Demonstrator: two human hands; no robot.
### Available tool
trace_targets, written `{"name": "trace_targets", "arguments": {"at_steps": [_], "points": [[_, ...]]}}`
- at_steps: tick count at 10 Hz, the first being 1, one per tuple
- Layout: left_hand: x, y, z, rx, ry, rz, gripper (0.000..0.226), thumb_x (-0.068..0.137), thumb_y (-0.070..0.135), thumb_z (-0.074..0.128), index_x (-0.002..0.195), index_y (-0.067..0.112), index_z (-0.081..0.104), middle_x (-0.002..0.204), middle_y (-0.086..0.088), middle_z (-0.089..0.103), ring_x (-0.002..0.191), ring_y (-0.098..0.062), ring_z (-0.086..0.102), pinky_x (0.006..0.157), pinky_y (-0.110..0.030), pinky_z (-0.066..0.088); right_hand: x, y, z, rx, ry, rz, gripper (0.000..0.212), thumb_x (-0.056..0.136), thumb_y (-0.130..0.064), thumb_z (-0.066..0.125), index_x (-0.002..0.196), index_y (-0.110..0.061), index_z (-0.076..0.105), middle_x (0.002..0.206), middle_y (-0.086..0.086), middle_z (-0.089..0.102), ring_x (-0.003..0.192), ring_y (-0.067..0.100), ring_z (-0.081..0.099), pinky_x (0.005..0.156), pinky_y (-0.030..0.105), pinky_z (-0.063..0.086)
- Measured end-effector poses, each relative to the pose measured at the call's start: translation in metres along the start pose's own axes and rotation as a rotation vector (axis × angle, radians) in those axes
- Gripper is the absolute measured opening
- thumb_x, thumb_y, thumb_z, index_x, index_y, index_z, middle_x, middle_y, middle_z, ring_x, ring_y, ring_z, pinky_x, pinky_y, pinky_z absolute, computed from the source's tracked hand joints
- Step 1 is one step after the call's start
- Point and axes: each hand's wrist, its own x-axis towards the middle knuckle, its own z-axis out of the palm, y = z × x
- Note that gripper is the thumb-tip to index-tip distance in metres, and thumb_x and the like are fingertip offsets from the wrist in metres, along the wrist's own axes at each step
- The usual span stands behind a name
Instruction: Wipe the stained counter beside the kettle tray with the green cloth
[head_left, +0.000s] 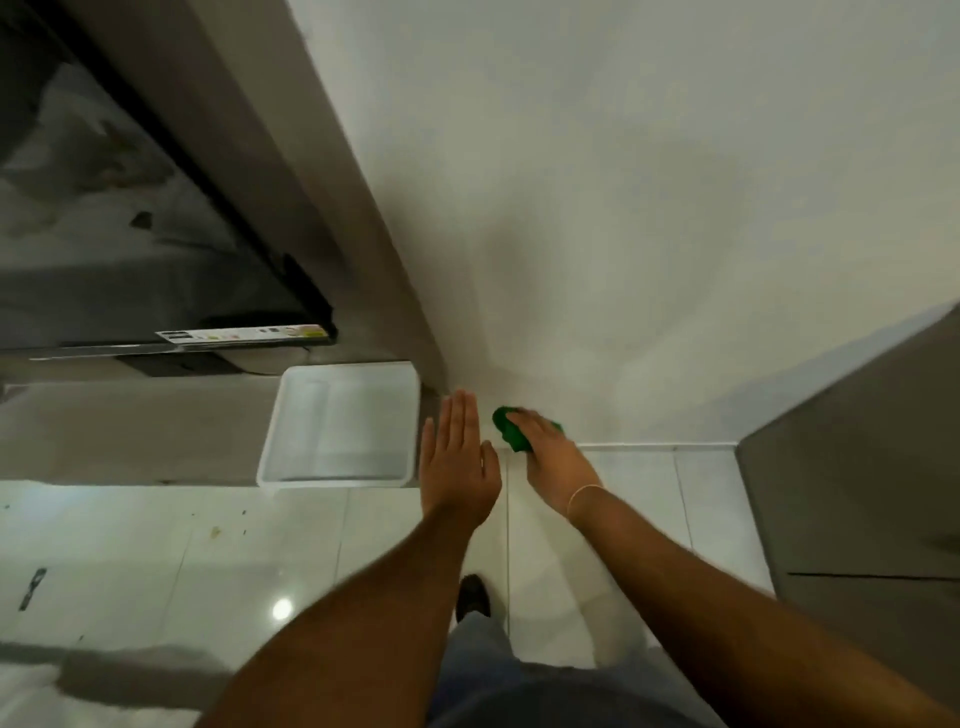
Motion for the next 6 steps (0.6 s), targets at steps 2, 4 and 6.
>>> {"name": "trace_targets", "arguments": {"at_steps": [2, 4, 6], "points": [[-0.012, -0.132, -0.018, -0.066, 0.088, -0.191, 0.082, 0.100, 0.033, 0.023, 0.176, 0.014, -0.002, 0.185, -0.008, -0.004, 0.171, -0.024, -0.003, 0.140, -0.050, 0.001, 0.067, -0.107, 0.075, 0.081, -0.213, -0.058, 0.059, 0.103, -0.004, 0.050, 0.157, -0.028, 0.046, 0.159, 0.004, 0.051, 0.139, 0.028, 0.056, 0.122, 0.031, 0.037], [-0.027, -0.196, -0.016, -0.126, 0.129, -0.245, 0.080, 0.102, 0.034, 0.029, 0.177, 0.017, 0.005, 0.186, -0.006, 0.007, 0.172, -0.024, 0.004, 0.139, -0.052, 0.004, 0.136, -0.180, 0.123, 0.055, -0.245, -0.060, 0.065, 0.104, -0.005, 0.053, 0.164, -0.022, 0.034, 0.169, 0.007, 0.035, 0.154, 0.029, 0.038, 0.129, 0.034, 0.025], [-0.038, -0.223, 0.001, -0.054, 0.052, -0.192, 0.080, 0.103, 0.040, 0.023, 0.176, 0.021, -0.006, 0.186, -0.004, -0.007, 0.171, -0.020, -0.007, 0.140, -0.051, 0.002, 0.115, -0.170, 0.171, -0.174, -0.599, -0.032, 0.080, 0.111, -0.039, 0.046, 0.169, -0.020, -0.005, 0.177, 0.006, -0.005, 0.164, 0.027, -0.001, 0.133, 0.048, 0.009]]}}
